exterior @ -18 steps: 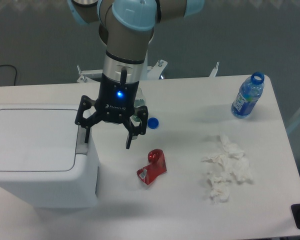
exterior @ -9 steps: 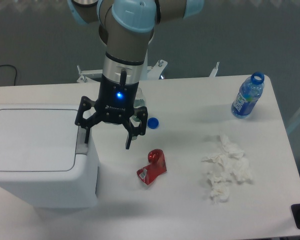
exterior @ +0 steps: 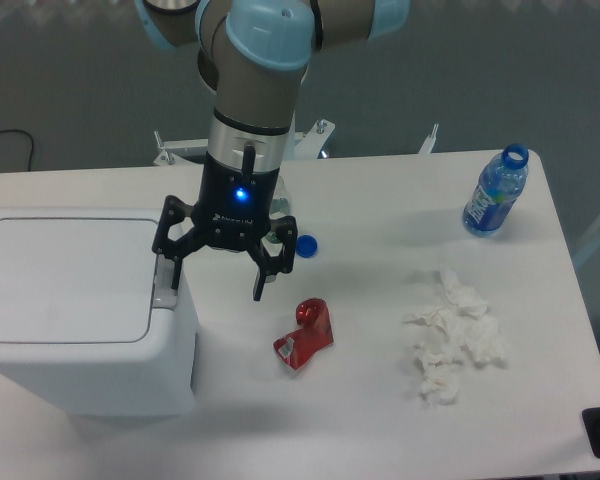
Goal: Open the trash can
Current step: 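Press the gripper against the lid's grey tab to release it, then lift the gripper away as the lid swings open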
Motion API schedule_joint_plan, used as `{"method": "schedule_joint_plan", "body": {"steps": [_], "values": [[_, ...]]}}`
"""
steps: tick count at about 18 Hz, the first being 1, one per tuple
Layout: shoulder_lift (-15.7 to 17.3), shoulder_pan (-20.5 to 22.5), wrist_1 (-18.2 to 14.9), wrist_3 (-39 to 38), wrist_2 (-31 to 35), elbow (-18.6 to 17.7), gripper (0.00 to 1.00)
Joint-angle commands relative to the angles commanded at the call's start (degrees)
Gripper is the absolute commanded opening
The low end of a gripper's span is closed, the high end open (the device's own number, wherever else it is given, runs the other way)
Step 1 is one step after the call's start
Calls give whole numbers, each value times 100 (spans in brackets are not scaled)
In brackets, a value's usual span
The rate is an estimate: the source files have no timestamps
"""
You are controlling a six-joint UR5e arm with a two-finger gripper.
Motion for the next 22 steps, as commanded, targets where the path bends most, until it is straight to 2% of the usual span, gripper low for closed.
{"method": "schedule_joint_plan", "body": {"steps": [14, 19, 22], "values": [[0, 44, 9, 9, 9, 17, 100], [175, 403, 44, 122, -9, 140, 100], [193, 571, 61, 595, 52, 263, 100]]}}
